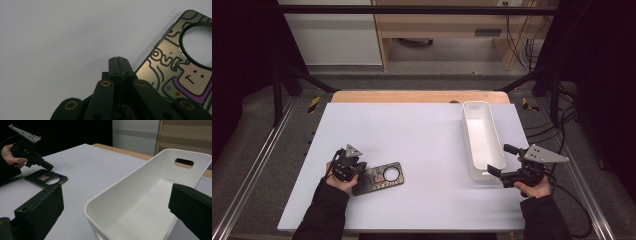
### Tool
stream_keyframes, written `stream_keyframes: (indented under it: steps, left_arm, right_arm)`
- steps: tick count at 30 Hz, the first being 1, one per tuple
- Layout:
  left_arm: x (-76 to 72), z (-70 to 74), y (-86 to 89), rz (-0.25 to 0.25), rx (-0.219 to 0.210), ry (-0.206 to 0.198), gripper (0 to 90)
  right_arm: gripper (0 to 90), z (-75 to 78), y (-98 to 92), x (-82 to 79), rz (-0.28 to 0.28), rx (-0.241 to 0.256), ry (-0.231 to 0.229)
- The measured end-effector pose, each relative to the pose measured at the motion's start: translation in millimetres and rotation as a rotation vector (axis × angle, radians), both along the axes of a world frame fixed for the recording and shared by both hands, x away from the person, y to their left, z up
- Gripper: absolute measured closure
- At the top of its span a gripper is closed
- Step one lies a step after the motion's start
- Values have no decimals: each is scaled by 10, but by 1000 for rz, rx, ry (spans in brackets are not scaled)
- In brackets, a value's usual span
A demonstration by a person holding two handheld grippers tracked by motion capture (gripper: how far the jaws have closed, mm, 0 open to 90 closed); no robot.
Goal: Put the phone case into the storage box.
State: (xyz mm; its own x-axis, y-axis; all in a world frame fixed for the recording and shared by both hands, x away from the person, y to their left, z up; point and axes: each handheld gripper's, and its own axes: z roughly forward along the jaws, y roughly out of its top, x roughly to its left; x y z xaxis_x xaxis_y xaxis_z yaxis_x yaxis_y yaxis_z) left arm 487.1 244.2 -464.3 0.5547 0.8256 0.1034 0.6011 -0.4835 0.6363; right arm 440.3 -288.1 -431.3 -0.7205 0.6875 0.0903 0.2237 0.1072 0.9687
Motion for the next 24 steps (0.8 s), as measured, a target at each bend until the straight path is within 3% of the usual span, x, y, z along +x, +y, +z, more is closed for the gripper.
stream_keyframes:
  steps: [11, 18, 24]
  left_arm:
    - [-150, -8, -24, -23, -4, -3, 896]
    - [-156, -7, -11, -25, -10, -5, 895]
    - [-161, 83, 30, -20, -41, -45, 894]
  right_arm:
    - [4, 3, -2, -4, -1, 0, -1]
    - [4, 0, 2, -3, 0, -1, 0]
    - [4, 2, -1, -3, -1, -1, -1]
